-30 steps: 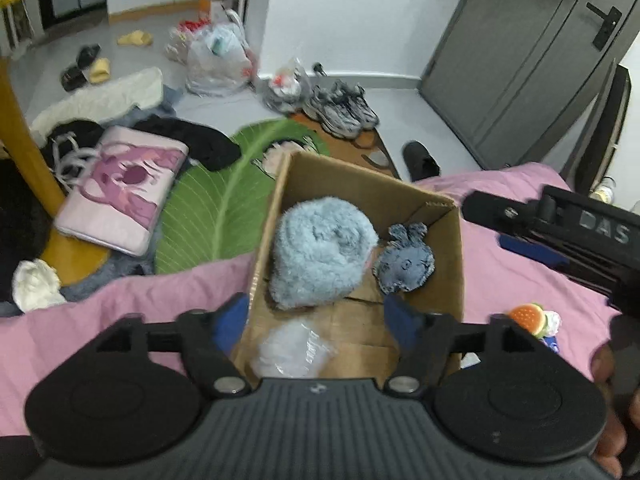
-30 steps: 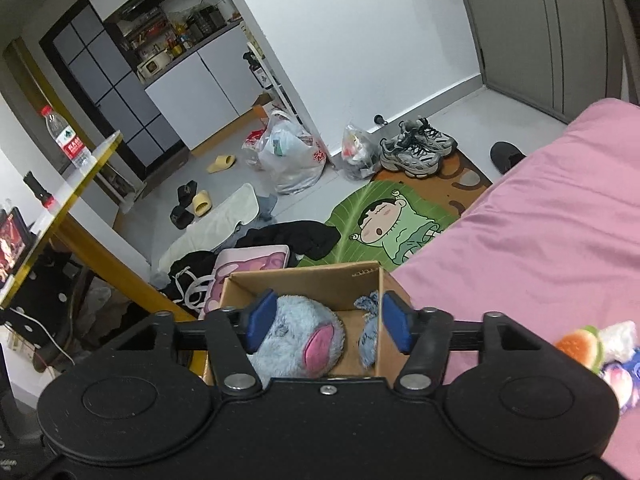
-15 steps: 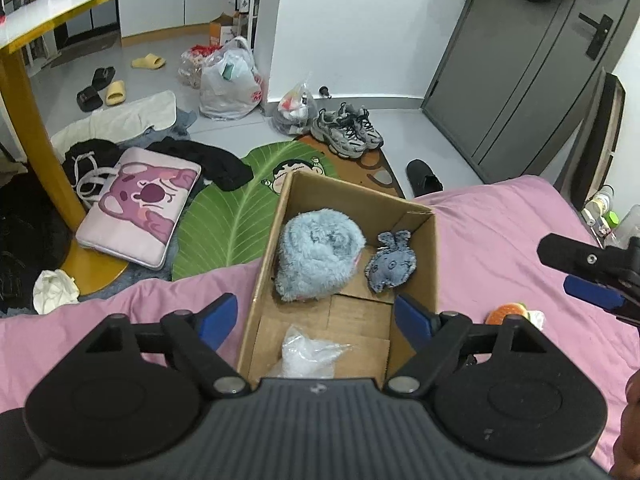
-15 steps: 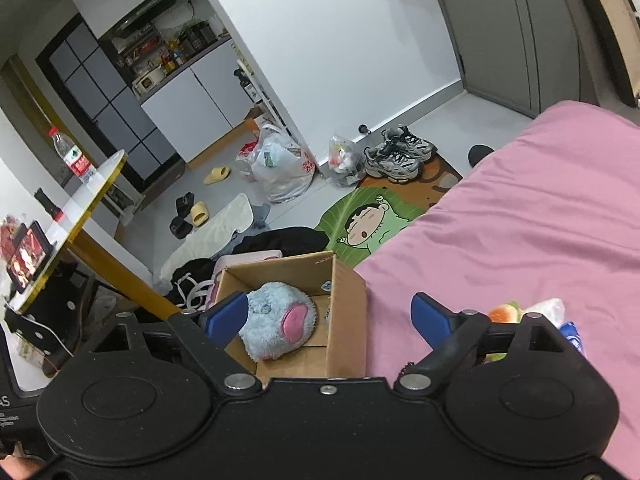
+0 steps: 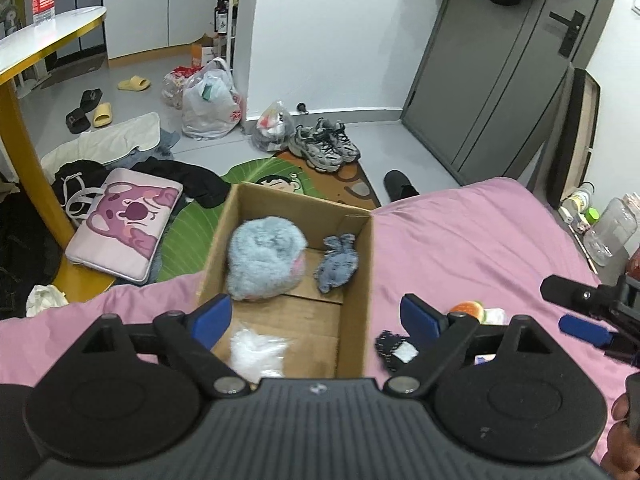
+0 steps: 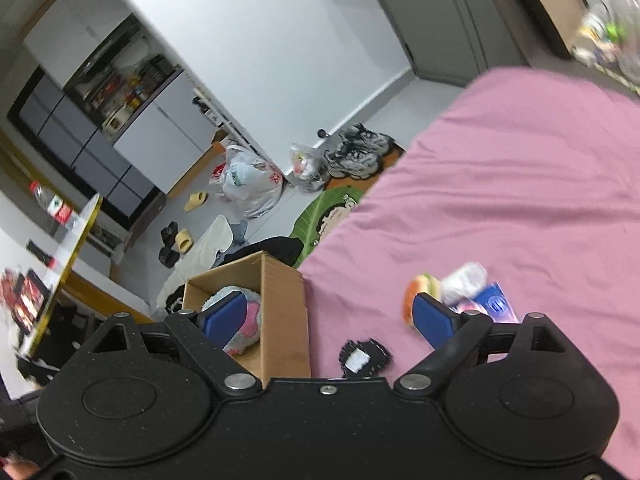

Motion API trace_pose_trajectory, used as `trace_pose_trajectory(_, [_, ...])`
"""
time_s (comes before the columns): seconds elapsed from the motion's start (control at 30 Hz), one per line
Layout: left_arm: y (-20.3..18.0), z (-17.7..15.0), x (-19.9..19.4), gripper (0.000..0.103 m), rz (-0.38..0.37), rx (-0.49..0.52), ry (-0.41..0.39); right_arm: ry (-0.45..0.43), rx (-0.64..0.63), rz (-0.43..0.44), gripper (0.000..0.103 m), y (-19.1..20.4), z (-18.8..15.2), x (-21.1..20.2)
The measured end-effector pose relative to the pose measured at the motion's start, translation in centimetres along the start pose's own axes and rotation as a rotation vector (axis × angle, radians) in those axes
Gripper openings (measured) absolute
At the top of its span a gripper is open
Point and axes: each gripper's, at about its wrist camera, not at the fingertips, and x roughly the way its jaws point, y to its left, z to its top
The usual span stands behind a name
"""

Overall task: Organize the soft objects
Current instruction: 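Withdraw both open tools from above the box, then close the left tool on the black patch while the right tool grasps the tissue pack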

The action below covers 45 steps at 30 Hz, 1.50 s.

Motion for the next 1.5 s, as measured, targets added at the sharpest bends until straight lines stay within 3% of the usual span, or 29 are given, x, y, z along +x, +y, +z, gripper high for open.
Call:
trace_pose_trajectory(0.17, [-2.6, -1.0, 0.5, 0.09, -0.012, 0.014, 0.004, -0.013, 0.064, 0.004, 0.09, -2.2, 0.2, -0.1])
trace_pose_trajectory(0.5, [-6.9, -2.5, 2.3, 0.09, -0.018, 0.039, 0.038, 0.04, 0.11, -0.033, 0.09, -6.2, -0.3, 2.6])
trace_pose_trajectory(0.67, [-8.5, -3.3, 3.9, 0.09, 0.004, 0.038, 0.057, 0.108, 0.251, -0.004, 0.09, -9.2, -1.4, 4.4])
trace_pose_trajectory(0.8, [-9.9, -4.0, 5.1, 0.089, 0.014, 0.026, 0.067, 0.123, 0.29, -0.005, 0.09, -10.1, -2.0, 4.9])
trace_pose_trajectory(1.13, [-12.3, -5.6, 8.9, 0.074, 0.04, 0.014, 0.119, 0.138, 0.415, 0.007, 0.086, -12.9, -2.6, 5.9])
trace_pose_trajectory(1.27, [-12.7, -6.3, 10.6, 0.072, 0.062, -0.002, 0.147, 0.161, 0.467, -0.016, 0.08, -14.2, -3.1, 6.8])
trace_pose_trajectory(1.5, [-13.0, -6.9, 13.2, 0.072, 0.113, -0.024, 0.178, 0.191, 0.523, -0.045, 0.079, -15.8, -3.6, 8.3])
